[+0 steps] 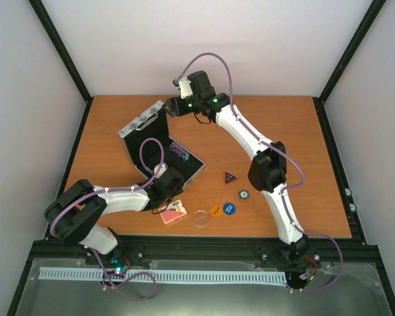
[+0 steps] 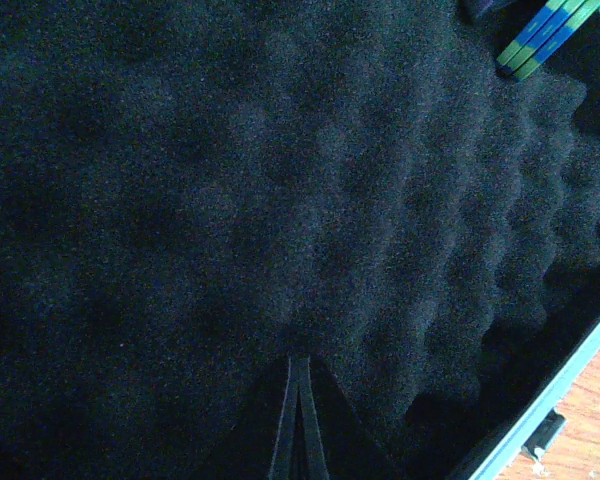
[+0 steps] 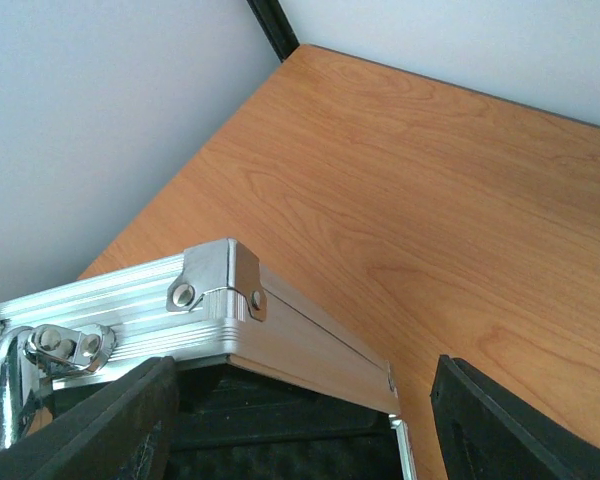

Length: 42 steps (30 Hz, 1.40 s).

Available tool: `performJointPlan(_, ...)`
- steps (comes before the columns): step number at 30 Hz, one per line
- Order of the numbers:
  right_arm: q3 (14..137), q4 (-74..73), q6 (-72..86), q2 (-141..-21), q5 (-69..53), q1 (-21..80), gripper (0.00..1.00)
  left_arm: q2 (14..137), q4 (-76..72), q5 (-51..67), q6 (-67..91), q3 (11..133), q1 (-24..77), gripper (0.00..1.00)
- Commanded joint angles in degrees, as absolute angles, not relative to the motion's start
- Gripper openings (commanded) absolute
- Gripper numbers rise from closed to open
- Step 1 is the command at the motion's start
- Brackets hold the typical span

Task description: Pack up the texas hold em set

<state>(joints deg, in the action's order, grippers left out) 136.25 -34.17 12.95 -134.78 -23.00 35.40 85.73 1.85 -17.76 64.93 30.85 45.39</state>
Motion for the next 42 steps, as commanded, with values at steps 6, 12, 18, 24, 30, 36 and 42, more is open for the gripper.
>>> performJointPlan(6,142.7,-34.4,13.1,-140.1,-23.4,36.4,0.71,89.2,15.1,-14.3,64.6,26.8,45.6,0.01)
performJointPlan(12,140.1,-34.9,12.5,-138.4,-23.5,36.4,0.71,88.9,15.3,-14.6,64.7,27.0,45.6,0.01)
performJointPlan(18,139.8,-33.2,12.4,-138.3,-22.6,36.4,0.72,88.2,15.8,-14.9,64.3,27.4,45.6,0.01)
performJointPlan(24,144.9,-33.4,12.8,-142.4,-24.1,36.4,0.72,88.5,15.9,-14.8,64.5,27.1,45.7,0.01)
performJointPlan(30,144.8,-31.4,11.9,-143.9,-25.2,36.4,0.72,88.3,16.4,-15.0,64.4,27.3,45.7,0.01)
performJointPlan(36,144.6,-33.1,11.5,-143.4,-25.0,36.4,0.72,87.7,17.0,-15.2,64.4,27.3,45.7,0.01)
performJointPlan(42,138.1,-31.4,11.0,-138.3,-24.1,36.4,0.72,87.5,17.2,-15.4,64.2,27.7,45.7,0.01)
